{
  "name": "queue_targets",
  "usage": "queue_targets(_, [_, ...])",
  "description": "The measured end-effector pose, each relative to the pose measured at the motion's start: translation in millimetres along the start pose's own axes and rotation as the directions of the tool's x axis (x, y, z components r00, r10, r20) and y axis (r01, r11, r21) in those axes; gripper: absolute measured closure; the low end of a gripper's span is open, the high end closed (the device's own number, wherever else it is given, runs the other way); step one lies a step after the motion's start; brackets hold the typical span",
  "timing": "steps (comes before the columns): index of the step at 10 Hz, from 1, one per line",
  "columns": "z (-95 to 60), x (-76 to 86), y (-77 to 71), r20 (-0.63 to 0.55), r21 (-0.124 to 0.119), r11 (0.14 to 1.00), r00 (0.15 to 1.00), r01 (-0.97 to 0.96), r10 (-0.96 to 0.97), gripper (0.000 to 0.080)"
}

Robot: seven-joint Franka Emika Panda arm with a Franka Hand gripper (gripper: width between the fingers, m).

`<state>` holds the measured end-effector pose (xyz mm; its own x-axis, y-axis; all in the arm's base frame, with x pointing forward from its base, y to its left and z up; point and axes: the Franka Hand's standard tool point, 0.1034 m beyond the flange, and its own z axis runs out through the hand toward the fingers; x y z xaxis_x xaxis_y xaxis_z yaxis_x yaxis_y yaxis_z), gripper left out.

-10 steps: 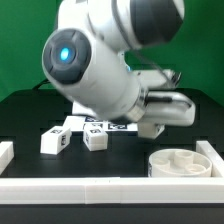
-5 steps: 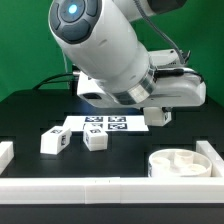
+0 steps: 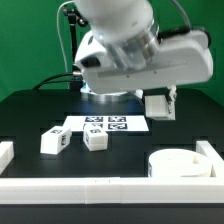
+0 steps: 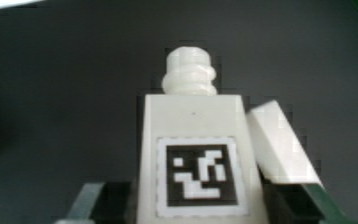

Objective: Assemble stool

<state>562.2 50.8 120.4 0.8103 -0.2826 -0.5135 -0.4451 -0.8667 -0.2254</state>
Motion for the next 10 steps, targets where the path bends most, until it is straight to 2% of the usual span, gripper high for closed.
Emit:
queue_targets(1, [-8.3,4.7,-5.9,-0.075,0.007,1.000,0.997,0.008,-0.007,0.0462])
queue_targets(3, [-4.3,7.5,-6.5,-0.247,0.006,1.000,0.969,0.013,-0.011,0.0462])
queue_targets(5, [-8.3,14.7,-10.8,-0.394,0.006,1.000,0.919,0.028,-0.024,0.0462])
queue_targets(6, [-13.8,13.9,-11.6,-0.432,-0.041,0.996,0.897,0.081,-0.090,0.0462])
queue_targets(7, [-26.8,19.7,-17.0,-0.502,-0.070,0.991,0.855,0.111,-0.131,0.0462])
queue_targets(9, [-36.0,27.2,-28.8,-0.606,-0.135,0.976,0.765,0.173,-0.219,0.0462])
queue_targets(10, [-36.3,30.1,-29.7,-0.671,-0.134,0.975,0.709,0.175,-0.219,0.0462])
